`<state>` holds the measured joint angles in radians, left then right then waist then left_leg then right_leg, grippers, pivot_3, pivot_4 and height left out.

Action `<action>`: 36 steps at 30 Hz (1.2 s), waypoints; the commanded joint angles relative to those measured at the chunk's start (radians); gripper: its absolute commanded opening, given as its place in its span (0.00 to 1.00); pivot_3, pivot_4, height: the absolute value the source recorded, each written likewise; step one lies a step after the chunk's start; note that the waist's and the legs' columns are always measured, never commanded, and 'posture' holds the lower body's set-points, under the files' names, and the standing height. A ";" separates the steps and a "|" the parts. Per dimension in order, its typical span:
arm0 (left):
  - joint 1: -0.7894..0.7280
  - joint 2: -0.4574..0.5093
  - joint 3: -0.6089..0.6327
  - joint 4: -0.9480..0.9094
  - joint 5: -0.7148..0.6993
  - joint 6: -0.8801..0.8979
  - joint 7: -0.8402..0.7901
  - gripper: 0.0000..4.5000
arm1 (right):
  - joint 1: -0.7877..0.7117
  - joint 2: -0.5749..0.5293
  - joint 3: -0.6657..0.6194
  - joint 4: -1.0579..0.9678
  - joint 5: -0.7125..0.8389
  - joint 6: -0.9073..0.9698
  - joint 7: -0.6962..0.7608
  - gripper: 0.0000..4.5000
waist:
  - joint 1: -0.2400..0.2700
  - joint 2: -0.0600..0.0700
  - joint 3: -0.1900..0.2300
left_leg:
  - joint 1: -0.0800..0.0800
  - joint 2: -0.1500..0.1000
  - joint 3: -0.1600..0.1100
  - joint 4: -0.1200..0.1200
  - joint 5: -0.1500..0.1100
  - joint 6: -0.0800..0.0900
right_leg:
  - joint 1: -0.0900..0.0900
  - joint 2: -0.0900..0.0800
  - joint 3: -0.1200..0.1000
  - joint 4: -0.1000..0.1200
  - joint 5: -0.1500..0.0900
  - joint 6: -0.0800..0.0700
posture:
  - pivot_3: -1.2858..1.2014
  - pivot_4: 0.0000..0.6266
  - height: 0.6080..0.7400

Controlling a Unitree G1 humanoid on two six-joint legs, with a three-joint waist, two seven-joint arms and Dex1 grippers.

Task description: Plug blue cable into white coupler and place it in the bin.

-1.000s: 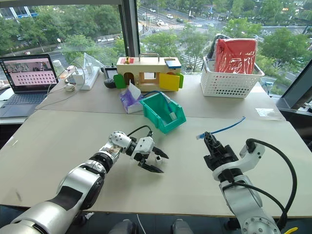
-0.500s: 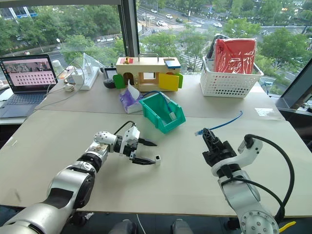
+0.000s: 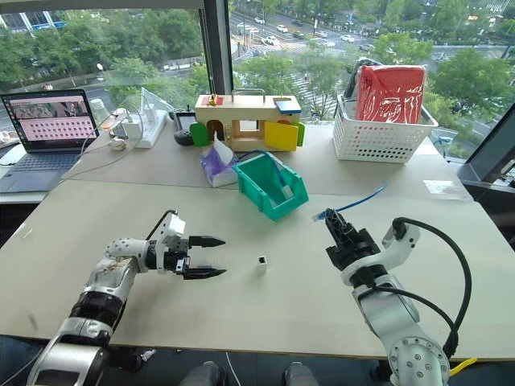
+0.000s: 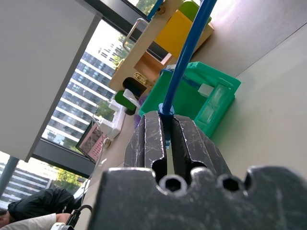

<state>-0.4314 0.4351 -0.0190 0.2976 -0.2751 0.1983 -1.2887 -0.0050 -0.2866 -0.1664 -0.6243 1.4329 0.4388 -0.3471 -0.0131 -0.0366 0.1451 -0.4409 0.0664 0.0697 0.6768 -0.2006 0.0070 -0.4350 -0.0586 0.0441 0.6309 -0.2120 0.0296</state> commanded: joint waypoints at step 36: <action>-0.004 -0.125 -0.304 -0.051 0.174 -0.085 0.276 0.16 | 0.043 0.034 -0.021 -0.077 -0.071 -0.013 0.008 0.00 | 0.002 0.001 -0.001 | 0.002 -0.001 0.000 0.000 0.000 0.000 | 0.001 0.000 0.000 0.000 0.000 0.000 | 0.52 0.24 0.94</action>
<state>-0.4338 0.3018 -0.3053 0.2353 -0.1155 0.1250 -0.9932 0.0379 -0.2443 -0.1679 -0.6567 1.3673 0.4408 -0.3395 -0.0115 -0.0355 0.1444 -0.4393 0.0654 0.0698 0.6764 -0.2006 0.0069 -0.4336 -0.0586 0.0444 0.6306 -0.2122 0.0293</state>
